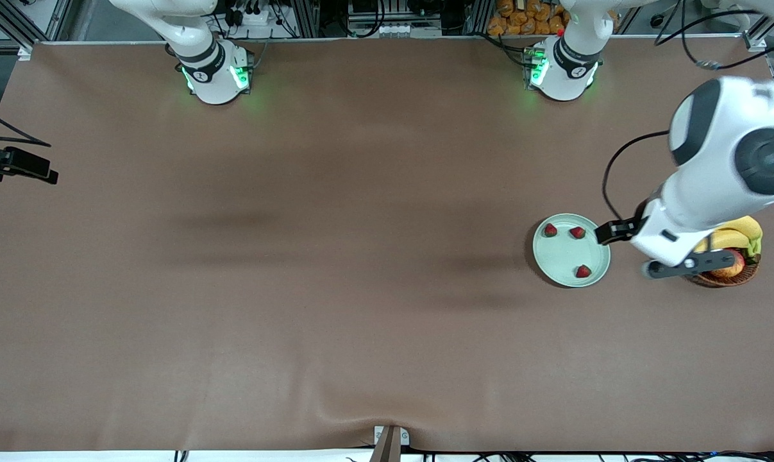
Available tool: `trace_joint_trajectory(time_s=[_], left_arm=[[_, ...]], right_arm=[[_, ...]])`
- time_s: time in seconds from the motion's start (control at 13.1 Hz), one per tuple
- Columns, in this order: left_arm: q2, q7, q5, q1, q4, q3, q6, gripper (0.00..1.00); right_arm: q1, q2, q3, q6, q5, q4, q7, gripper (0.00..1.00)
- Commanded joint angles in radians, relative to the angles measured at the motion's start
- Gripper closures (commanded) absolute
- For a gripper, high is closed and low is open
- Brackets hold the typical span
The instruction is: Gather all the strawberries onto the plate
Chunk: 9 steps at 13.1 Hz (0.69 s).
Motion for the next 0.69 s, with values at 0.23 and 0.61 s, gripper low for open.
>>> trace_joint_trajectory(time_s=[0.23,0.61], left_arm=[[-0.165,0.02,-0.103,0.042,0.073,-0.001,-0.123,0.0],[-0.211,0.02,-0.174,0.085,0.073,-0.003,-0.155,0.0]], right_arm=[[-0.012,-0.006,0.013,-0.013,-0.016,0.008,0.001,0.0],[-0.014,-0.006,0.013,-0.012,-0.014,0.015,0.001,0.0]])
